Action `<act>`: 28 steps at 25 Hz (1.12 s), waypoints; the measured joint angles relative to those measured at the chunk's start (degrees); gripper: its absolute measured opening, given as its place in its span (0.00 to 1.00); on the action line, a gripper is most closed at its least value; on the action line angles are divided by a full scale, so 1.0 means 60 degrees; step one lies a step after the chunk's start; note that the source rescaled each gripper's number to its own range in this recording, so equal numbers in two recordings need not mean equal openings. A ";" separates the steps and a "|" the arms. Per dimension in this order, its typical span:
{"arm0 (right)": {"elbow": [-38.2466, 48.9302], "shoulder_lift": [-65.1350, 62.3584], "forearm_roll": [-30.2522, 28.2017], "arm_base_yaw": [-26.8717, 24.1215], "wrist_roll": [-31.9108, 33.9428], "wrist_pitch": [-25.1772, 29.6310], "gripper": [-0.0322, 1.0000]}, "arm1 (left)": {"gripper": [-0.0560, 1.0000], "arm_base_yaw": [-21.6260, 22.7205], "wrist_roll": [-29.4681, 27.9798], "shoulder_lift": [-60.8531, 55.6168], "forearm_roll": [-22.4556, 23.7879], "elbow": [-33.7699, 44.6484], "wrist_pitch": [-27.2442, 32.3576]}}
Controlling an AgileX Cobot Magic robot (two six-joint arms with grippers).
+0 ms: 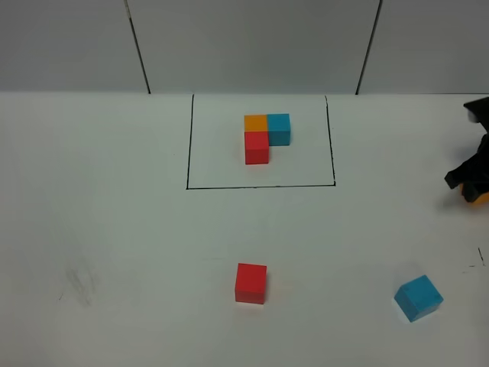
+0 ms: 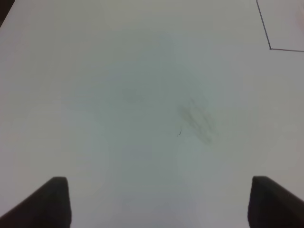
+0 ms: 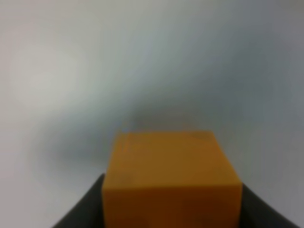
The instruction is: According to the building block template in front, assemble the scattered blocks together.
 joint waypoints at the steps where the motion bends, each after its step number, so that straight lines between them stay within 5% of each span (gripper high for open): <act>1: 0.0000 -0.0401 0.0130 0.0024 0.0025 -0.0052 0.30 | 0.68 0.0000 0.0000 0.0000 0.0000 0.0000 0.0000; 7: -0.0486 -0.2317 0.1367 0.0723 0.1795 0.0934 0.30 | 0.68 0.0000 0.0000 0.0000 0.0000 0.0000 0.0000; 14: -0.1508 -0.2462 -0.0608 0.3081 0.5080 0.3694 0.30 | 0.68 0.0000 0.0000 0.0000 0.0000 0.0000 0.0000; 23: -0.1508 -0.1943 -0.0436 0.6491 0.6842 0.3315 0.30 | 0.68 0.0000 0.0000 0.0000 0.0000 0.0000 0.0000; 28: -0.1516 -0.1328 -0.0251 0.7337 0.8925 0.2828 0.30 | 0.68 0.0000 0.0000 0.0000 0.0000 0.0000 0.0000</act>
